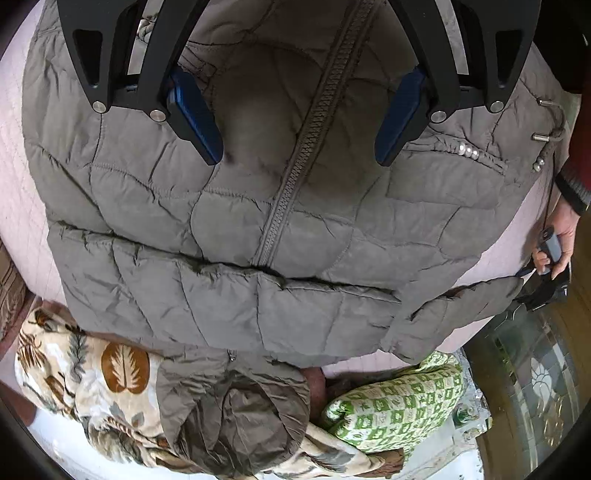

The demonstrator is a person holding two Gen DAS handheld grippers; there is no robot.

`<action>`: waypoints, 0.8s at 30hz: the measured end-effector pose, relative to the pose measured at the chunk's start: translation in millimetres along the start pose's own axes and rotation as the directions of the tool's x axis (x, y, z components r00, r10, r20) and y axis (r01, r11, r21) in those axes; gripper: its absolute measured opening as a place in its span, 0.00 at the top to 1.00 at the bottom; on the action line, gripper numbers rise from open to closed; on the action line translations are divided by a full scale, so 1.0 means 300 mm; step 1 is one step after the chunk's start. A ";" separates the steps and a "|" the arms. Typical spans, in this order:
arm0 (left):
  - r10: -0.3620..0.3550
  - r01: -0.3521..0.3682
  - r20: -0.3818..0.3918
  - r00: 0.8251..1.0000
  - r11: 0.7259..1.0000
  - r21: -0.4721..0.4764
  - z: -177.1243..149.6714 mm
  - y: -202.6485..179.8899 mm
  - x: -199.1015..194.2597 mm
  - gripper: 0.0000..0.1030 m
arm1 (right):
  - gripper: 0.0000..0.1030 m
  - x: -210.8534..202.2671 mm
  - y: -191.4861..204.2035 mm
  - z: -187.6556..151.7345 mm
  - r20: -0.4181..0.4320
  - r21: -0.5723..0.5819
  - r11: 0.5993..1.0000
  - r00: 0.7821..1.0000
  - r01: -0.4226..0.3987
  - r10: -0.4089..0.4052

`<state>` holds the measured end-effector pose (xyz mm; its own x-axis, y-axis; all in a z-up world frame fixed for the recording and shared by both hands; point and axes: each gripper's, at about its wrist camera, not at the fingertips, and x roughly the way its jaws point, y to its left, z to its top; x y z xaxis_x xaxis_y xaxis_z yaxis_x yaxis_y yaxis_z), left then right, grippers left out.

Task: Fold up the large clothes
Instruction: 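Close the left gripper on the other sleeve cuff, then lift the sleeve with the left gripper, lay it across the body, release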

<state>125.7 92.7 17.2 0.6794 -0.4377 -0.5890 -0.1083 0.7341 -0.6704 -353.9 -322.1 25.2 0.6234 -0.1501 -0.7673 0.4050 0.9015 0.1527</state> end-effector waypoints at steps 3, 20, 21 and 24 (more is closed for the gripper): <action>0.025 -0.025 0.015 1.000 1.000 0.000 0.000 -0.007 0.029 0.86 | 0.15 0.003 -0.016 0.004 -0.002 0.012 1.000 1.000 0.002 -0.002; -0.159 0.093 0.148 0.976 0.921 0.379 -0.127 -0.461 -0.334 0.89 | 0.15 -0.135 -0.123 0.030 0.117 0.108 0.994 0.993 0.018 -0.031; -0.180 0.104 0.150 0.972 0.906 0.410 -0.144 -0.511 -0.369 0.89 | 0.15 -0.145 -0.132 0.034 0.127 0.118 0.993 0.991 0.018 -0.033; -0.232 0.124 0.157 0.960 0.855 0.503 -0.189 -0.667 -0.468 0.89 | 0.15 -0.175 -0.166 0.047 0.154 0.148 0.989 0.987 0.031 -0.054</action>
<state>10.8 -22.1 208.5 0.7915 -0.5086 -0.3388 0.3569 0.8347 -0.4193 -397.4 -364.7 66.6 0.6960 -0.2591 -0.6697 0.5186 0.8264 0.2192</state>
